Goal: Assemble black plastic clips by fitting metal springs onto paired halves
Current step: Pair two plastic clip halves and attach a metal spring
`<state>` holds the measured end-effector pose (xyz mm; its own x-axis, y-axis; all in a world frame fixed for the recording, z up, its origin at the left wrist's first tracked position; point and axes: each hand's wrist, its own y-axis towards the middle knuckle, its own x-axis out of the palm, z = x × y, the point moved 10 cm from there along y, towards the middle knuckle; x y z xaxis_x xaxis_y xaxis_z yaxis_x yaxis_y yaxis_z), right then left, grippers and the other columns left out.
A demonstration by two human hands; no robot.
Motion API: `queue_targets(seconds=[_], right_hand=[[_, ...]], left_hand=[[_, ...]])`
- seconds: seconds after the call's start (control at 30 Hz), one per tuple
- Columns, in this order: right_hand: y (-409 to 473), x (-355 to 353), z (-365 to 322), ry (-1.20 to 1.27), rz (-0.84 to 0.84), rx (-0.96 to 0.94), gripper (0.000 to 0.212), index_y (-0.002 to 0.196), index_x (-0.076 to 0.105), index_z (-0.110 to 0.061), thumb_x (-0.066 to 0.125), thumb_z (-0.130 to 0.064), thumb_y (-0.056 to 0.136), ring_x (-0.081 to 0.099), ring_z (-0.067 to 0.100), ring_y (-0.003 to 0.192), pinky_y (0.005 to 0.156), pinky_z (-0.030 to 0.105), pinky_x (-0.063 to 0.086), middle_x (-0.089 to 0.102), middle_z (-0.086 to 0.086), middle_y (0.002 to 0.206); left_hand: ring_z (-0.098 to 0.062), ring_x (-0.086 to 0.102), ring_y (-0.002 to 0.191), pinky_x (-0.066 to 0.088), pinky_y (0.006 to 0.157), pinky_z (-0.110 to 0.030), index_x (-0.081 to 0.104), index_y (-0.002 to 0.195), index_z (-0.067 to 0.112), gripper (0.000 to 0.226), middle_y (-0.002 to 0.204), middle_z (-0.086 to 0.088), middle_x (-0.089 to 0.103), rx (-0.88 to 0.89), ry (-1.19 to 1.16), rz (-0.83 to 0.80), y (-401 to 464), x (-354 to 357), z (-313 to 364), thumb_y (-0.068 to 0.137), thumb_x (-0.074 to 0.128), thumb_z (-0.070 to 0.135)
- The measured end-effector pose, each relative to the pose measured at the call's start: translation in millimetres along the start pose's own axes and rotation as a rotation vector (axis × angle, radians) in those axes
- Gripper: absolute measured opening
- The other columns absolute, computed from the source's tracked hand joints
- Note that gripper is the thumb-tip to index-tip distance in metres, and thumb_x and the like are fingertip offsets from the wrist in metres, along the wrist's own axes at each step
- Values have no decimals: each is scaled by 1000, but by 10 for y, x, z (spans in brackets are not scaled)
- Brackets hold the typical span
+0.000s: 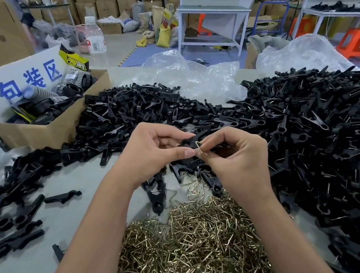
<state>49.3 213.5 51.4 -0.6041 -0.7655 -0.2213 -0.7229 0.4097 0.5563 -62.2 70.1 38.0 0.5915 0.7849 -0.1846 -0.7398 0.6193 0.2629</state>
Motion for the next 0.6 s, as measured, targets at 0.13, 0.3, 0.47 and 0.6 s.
queue_targets(seconds=[0.13, 0.3, 0.47, 0.6], right_hand=[[16, 41, 67, 81, -89, 89, 21, 77, 75, -15, 88, 1, 77, 77, 19, 80, 72, 43, 65, 79, -1, 87], [11, 17, 148, 203, -63, 189, 16, 78, 72, -8, 87, -1, 80, 77, 25, 75, 63, 28, 61, 79, 7, 83], [-6, -9, 247, 332, 25, 287, 17, 80, 69, -7, 85, 0, 82, 77, 30, 73, 56, 29, 59, 76, 18, 79], [-44, -57, 358, 406, 118, 396, 19, 80, 68, -9, 84, 2, 81, 77, 31, 69, 52, 27, 57, 75, 21, 78]], left_hand=[[-52, 68, 97, 56, 95, -62, 82, 108, 16, 37, 94, -21, 77, -2, 10, 26, -16, -83, -58, 72, 89, 23], [-30, 73, 85, 61, 83, -46, 80, 109, 26, 22, 86, -12, 76, 21, 157, 40, 9, -125, -99, 87, 83, 23], [-35, 68, 85, 60, 82, -50, 75, 109, 27, 16, 86, -16, 72, 43, 230, 35, 32, -41, -100, 95, 75, 22], [-17, 70, 80, 60, 77, -32, 73, 111, 24, 17, 86, -7, 74, 48, 241, 53, 51, -54, -103, 97, 72, 16]])
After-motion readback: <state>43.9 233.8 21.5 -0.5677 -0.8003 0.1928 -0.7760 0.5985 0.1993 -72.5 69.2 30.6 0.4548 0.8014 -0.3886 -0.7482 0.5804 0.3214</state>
